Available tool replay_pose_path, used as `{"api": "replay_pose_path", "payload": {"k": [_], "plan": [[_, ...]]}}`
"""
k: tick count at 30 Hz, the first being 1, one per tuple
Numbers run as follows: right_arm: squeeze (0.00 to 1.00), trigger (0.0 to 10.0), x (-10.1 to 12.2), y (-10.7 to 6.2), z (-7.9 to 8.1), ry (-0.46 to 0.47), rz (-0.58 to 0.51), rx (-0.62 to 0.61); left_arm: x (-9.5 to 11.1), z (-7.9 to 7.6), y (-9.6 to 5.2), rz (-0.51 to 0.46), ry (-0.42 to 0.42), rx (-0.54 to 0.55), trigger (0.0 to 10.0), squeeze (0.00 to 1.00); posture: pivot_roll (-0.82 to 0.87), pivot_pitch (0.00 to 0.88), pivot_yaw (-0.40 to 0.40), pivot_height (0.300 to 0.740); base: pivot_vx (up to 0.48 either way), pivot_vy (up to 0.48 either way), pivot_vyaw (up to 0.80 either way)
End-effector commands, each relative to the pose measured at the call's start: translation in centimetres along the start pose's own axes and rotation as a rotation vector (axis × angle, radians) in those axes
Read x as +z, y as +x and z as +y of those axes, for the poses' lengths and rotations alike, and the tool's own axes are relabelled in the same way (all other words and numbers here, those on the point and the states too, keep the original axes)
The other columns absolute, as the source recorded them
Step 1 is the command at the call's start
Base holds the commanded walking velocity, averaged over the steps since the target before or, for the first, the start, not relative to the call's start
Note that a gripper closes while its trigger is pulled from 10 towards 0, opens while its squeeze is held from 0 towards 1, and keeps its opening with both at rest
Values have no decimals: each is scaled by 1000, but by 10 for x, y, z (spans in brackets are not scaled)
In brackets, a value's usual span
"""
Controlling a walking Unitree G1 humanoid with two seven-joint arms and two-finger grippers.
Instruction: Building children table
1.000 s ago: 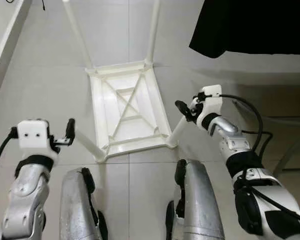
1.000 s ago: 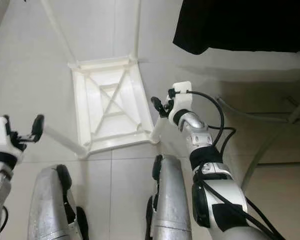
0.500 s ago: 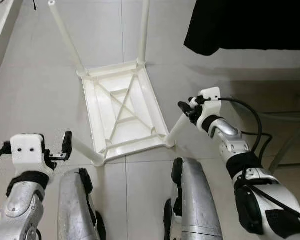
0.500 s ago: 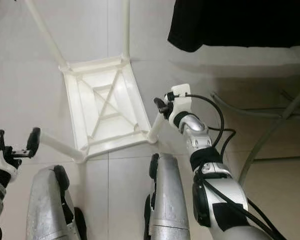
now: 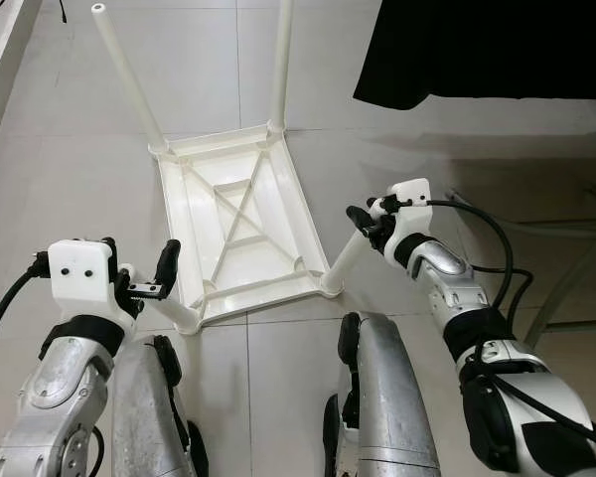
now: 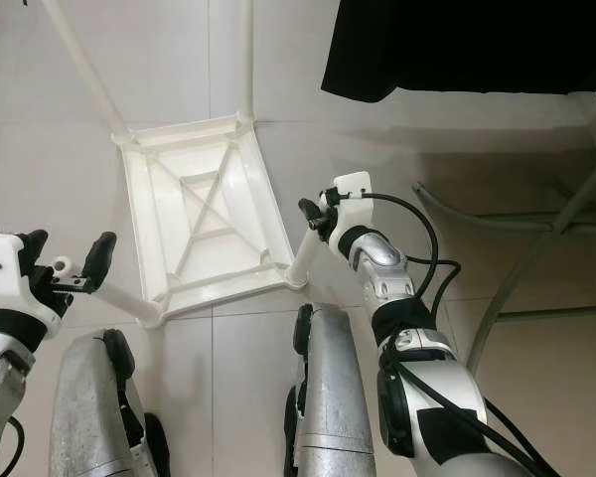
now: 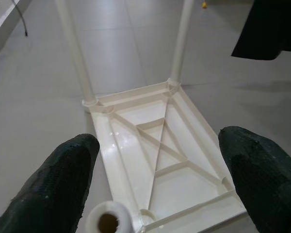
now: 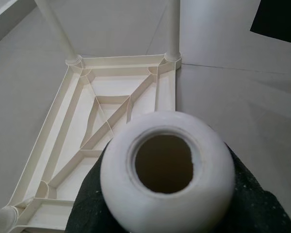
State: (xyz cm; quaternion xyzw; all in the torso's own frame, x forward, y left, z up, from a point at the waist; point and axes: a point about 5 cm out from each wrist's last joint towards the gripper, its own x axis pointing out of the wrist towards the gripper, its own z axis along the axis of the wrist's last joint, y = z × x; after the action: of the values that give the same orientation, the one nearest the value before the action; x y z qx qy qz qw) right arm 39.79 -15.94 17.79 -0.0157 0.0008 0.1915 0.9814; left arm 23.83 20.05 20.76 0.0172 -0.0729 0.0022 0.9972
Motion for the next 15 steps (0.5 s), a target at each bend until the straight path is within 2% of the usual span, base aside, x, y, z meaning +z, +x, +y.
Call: {"api": "replay_pose_path", "payload": {"k": [1, 2, 4, 6, 7, 8, 12, 13, 15], "plan": [[0, 0, -28, -4, 13, 57, 92, 72, -12, 1, -7, 60, 39, 17, 10000, 0, 3, 461, -100, 465, 0, 0, 0], [0, 0, -27, -3, 14, 56, 91, 78, -26, 6, -14, 119, 80, 49, 10000, 0, 1, 463, -101, 465, 0, 0, 0], [0, 0, -27, -3, 14, 56, 91, 78, -26, 6, -14, 119, 80, 49, 10000, 0, 1, 463, -101, 465, 0, 0, 0], [0, 0, -25, -2, 14, 55, 88, 86, -55, 15, -28, 230, 99, 106, 10000, 0, -8, 469, -105, 465, 0, 0, 0], [0, 0, -25, -2, 14, 55, 88, 86, -55, 15, -28, 230, 99, 106, 10000, 0, -8, 469, -105, 465, 0, 0, 0], [0, 0, -24, -2, 15, 56, 85, 92, -71, 21, -32, 280, 106, 135, 10000, 0, -17, 473, -110, 465, 0, 0, 0], [0, 0, -22, -2, 15, 58, 78, 105, -87, 27, -35, 327, 107, 168, 10000, 0, -30, 477, -115, 465, 0, 0, 0], [0, 0, -21, -3, 15, 56, 75, 116, -93, 30, -29, 329, 109, 183, 10000, 0, -45, 478, -121, 465, 0, 0, 0], [0, 0, -21, -3, 15, 56, 75, 116, -93, 30, -29, 329, 109, 183, 10000, 0, -45, 478, -121, 465, 0, 0, 0]]}}
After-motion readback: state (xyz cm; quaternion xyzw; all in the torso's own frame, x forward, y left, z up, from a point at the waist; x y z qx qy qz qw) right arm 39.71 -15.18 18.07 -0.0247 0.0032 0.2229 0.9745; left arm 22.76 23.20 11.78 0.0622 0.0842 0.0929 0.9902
